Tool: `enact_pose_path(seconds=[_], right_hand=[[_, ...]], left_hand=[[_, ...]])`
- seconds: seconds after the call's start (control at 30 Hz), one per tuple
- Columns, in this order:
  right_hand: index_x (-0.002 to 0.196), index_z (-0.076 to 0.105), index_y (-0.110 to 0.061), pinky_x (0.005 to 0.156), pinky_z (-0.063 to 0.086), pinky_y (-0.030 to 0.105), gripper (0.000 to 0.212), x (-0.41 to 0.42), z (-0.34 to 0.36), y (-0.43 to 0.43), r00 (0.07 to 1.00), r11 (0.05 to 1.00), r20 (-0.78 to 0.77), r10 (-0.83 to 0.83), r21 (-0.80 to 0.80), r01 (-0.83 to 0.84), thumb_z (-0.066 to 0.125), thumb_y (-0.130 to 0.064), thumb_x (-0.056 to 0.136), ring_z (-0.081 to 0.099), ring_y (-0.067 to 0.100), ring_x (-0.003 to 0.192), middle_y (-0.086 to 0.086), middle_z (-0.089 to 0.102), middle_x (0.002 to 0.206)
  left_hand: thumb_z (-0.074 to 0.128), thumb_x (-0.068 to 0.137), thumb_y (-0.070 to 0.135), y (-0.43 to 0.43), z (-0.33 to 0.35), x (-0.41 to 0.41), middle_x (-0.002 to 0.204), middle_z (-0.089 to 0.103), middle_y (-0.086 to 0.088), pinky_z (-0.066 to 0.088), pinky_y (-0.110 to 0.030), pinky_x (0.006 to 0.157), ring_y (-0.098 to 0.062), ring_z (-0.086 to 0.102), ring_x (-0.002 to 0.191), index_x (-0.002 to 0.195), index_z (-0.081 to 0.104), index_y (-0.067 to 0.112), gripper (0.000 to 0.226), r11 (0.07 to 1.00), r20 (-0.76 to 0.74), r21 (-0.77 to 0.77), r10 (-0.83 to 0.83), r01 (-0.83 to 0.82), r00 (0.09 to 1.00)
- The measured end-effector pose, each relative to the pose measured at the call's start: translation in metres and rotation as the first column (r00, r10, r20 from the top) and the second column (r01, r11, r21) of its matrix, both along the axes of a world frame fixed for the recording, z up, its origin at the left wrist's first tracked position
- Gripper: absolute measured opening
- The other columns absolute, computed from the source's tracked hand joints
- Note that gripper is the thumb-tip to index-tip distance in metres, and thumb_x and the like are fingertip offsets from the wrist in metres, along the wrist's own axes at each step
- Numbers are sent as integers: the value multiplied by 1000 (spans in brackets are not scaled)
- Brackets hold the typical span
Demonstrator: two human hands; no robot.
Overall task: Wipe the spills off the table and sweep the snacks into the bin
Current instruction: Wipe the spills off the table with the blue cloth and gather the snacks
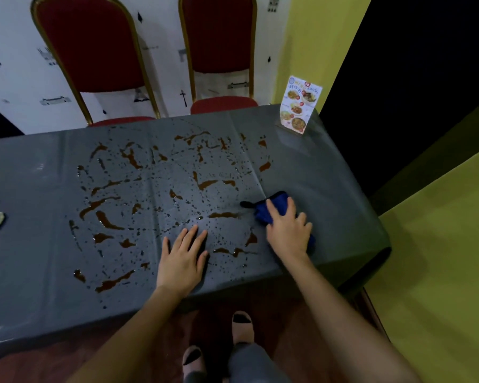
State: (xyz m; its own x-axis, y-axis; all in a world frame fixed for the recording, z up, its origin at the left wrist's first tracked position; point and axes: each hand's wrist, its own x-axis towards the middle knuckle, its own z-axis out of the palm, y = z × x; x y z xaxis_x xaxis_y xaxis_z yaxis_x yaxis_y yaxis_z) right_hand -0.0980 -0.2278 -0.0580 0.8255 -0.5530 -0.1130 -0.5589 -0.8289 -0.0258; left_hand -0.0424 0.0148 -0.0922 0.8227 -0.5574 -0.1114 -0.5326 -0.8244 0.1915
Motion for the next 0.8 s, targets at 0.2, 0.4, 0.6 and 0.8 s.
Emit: enact_pose_path(seconds=[0.2, 0.4, 0.6, 0.8], right_hand=[[147, 28, -40, 95, 39, 50, 59, -9, -8, -77, 948, 949, 42, -314, -17, 315, 52, -42, 92, 42, 43, 117, 15, 22, 153], [148, 23, -36, 90, 40, 48, 63, 21, -9, -13, 944, 944, 25, -330, -6, 330, 49, -47, 92, 44, 40, 109, 21, 19, 152], [151, 17, -35, 93, 38, 50, 65, 29, -6, 77, 998, 997, -17, 64, 41, -63, 48, -42, 94, 41, 42, 117, 22, 14, 154], [149, 17, -39, 95, 40, 48, 63, 19, -1, 11, 998, 998, 10, 63, 27, -63, 48, -41, 94, 42, 38, 121, 18, 18, 155]], left_hand=[[16, 93, 51, -8, -2, 0, 153, 28, -1, 10, -54, 113, -23, 19, 143, 144, 33, 24, 60, 999, -6, -46, 28, -28, 1000], [13, 92, 53, -4, -7, -6, 155, 25, -2, 6, -54, 113, -23, 15, 144, 145, 31, 24, 63, 997, -18, -52, 56, -56, 998], [13, 92, 50, -2, -6, -8, 154, 26, -3, 10, -56, 112, -24, 17, 143, 145, 32, 23, 62, 998, -17, -40, 48, -49, 999], [12, 93, 50, -6, -3, -8, 155, 25, -1, 11, -55, 113, -22, 16, 144, 145, 32, 24, 62, 999, -18, -37, 28, -29, 999]])
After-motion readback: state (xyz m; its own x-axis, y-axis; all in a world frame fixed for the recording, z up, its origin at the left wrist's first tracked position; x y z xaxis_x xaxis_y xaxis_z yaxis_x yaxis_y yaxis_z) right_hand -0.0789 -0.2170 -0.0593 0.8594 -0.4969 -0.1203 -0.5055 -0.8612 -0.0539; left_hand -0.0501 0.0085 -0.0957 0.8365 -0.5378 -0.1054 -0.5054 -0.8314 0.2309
